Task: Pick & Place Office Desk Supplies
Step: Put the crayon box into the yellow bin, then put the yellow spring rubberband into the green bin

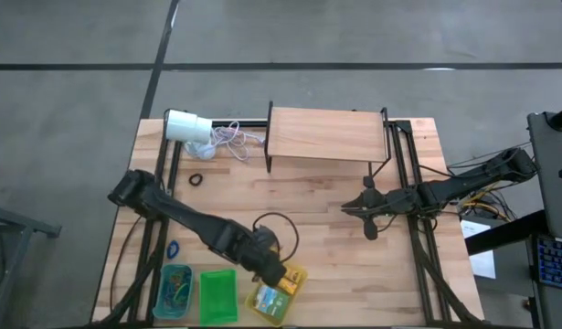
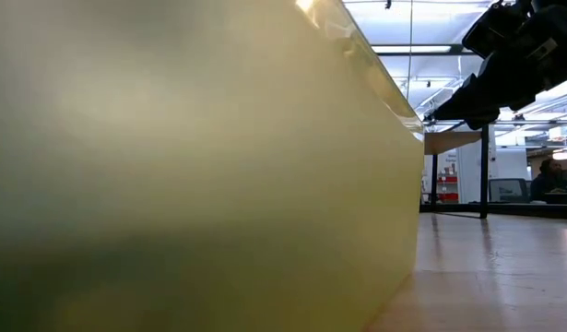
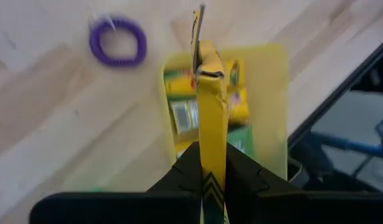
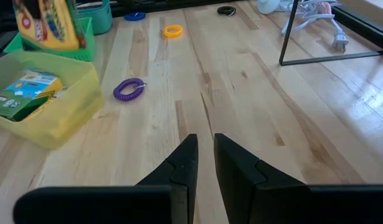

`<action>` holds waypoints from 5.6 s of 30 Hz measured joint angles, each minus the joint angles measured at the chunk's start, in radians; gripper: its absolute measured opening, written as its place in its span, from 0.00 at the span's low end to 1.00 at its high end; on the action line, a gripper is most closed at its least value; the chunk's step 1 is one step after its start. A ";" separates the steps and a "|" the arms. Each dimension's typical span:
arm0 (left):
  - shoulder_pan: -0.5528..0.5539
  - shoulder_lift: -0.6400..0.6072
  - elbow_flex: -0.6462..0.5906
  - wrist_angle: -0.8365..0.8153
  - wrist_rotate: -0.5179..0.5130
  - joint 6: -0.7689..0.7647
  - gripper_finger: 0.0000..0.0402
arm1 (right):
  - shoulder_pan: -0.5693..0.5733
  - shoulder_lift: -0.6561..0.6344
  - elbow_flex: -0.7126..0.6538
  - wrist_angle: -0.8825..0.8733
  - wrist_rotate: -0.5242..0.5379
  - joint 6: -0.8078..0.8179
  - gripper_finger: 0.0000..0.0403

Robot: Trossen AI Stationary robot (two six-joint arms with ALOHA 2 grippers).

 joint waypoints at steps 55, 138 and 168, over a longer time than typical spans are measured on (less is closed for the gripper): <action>0.052 0.050 -0.097 0.241 0.151 -0.035 0.25 | 0.000 0.000 0.000 0.000 0.000 0.000 0.13; 0.234 -0.622 -1.000 0.214 -0.002 -0.261 0.49 | 0.000 0.000 0.000 0.001 0.000 0.000 0.13; 0.275 -0.466 -1.000 0.290 0.011 -0.148 0.23 | 0.000 0.000 0.000 0.001 0.000 0.000 0.13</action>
